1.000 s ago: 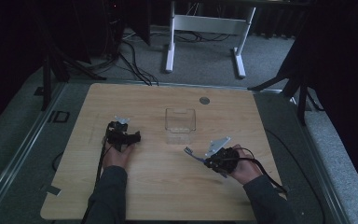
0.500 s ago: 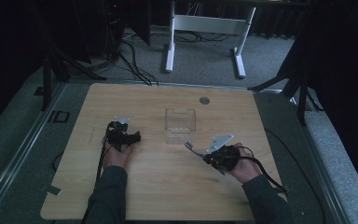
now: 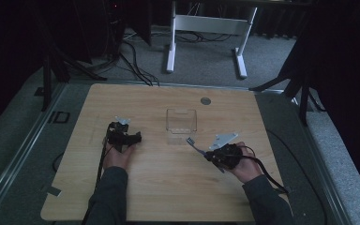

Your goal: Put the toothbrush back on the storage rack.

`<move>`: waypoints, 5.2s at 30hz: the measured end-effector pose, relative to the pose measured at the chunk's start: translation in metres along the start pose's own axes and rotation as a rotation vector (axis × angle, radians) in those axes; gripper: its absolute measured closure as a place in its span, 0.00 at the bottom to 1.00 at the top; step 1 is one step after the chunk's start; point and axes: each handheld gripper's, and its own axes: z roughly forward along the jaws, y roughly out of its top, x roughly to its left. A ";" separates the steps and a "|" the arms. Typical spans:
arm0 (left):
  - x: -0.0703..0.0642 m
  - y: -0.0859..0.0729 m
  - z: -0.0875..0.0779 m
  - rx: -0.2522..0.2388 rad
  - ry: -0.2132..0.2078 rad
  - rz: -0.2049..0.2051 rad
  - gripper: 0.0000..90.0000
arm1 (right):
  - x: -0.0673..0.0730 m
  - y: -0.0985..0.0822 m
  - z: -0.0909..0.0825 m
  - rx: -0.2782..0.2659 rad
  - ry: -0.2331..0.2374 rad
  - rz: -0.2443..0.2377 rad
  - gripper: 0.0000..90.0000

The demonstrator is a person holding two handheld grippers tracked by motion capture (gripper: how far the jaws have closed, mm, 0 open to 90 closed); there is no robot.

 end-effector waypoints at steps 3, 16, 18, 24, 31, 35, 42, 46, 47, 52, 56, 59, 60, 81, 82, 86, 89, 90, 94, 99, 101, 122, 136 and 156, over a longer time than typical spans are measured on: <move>0.000 0.000 0.000 0.000 0.000 0.000 0.17 | -0.001 0.001 -0.001 -0.011 -0.008 0.006 0.91; 0.000 0.000 0.000 0.000 0.000 0.000 0.17 | -0.003 0.002 -0.001 -0.040 -0.026 0.028 0.91; 0.000 0.000 0.000 0.000 0.000 0.000 0.17 | -0.003 0.002 -0.001 -0.048 -0.029 0.035 0.91; 0.000 0.000 0.000 0.000 0.000 0.000 0.17 | -0.003 0.002 -0.001 -0.066 -0.032 0.048 0.91; 0.000 0.000 0.000 0.000 0.000 0.000 0.17 | -0.005 0.003 -0.004 -0.088 -0.040 0.062 0.91; 0.000 0.000 0.000 0.000 0.000 0.000 0.17 | -0.006 0.003 -0.005 -0.110 -0.036 0.085 0.91; 0.000 0.000 0.000 0.000 0.000 0.000 0.17 | -0.007 0.004 -0.005 -0.138 -0.048 0.102 0.91; 0.000 0.000 0.000 0.000 0.000 0.000 0.17 | -0.008 0.005 -0.006 -0.149 -0.053 0.111 0.91; 0.000 0.000 0.000 0.000 0.000 0.000 0.17 | -0.008 0.005 -0.006 -0.152 -0.054 0.114 0.91; 0.000 0.000 0.000 0.000 0.000 0.000 0.17 | -0.008 0.005 -0.007 -0.166 -0.045 0.122 0.91; 0.000 0.000 0.000 0.000 0.000 0.000 0.17 | -0.008 0.008 -0.008 -0.183 -0.042 0.127 0.91; 0.000 0.000 0.000 0.000 0.000 0.000 0.17 | -0.008 0.011 -0.010 -0.197 -0.039 0.128 0.91; 0.000 0.000 0.000 0.000 0.000 0.000 0.17 | -0.008 0.012 -0.010 -0.200 -0.038 0.127 0.91; 0.000 0.000 0.000 0.000 0.000 0.000 0.17 | -0.017 0.017 -0.013 -0.257 -0.046 0.167 0.91; 0.000 0.000 0.000 0.000 0.000 0.000 0.17 | -0.017 0.017 -0.013 -0.258 -0.044 0.173 0.91; 0.000 0.000 0.000 0.000 0.000 0.000 0.17 | -0.019 0.018 -0.013 -0.271 -0.042 0.176 0.91; 0.000 0.000 0.000 0.000 0.000 0.000 0.17 | -0.021 0.019 -0.012 -0.286 -0.037 0.182 0.91; 0.000 0.000 0.000 0.000 0.000 0.000 0.17 | -0.021 0.019 -0.012 -0.286 -0.038 0.185 0.91; 0.000 0.000 0.000 0.000 0.000 0.000 0.17 | -0.022 0.019 -0.011 -0.297 -0.037 0.193 0.91; 0.000 0.000 0.000 0.000 0.000 0.000 0.17 | -0.024 0.020 -0.010 -0.314 -0.046 0.204 0.91; 0.000 0.000 0.000 0.000 0.000 0.000 0.17 | -0.025 0.020 -0.010 -0.323 -0.048 0.208 0.91; 0.000 0.000 0.000 0.000 0.000 0.000 0.17 | -0.034 0.032 -0.005 -0.379 -0.064 0.247 0.91; 0.000 0.000 0.000 0.001 0.000 0.001 0.17 | -0.039 0.034 -0.002 -0.398 -0.064 0.270 0.91; 0.000 0.000 0.000 0.000 0.000 0.000 0.17 | -0.043 0.046 -0.002 -0.460 -0.018 0.314 0.91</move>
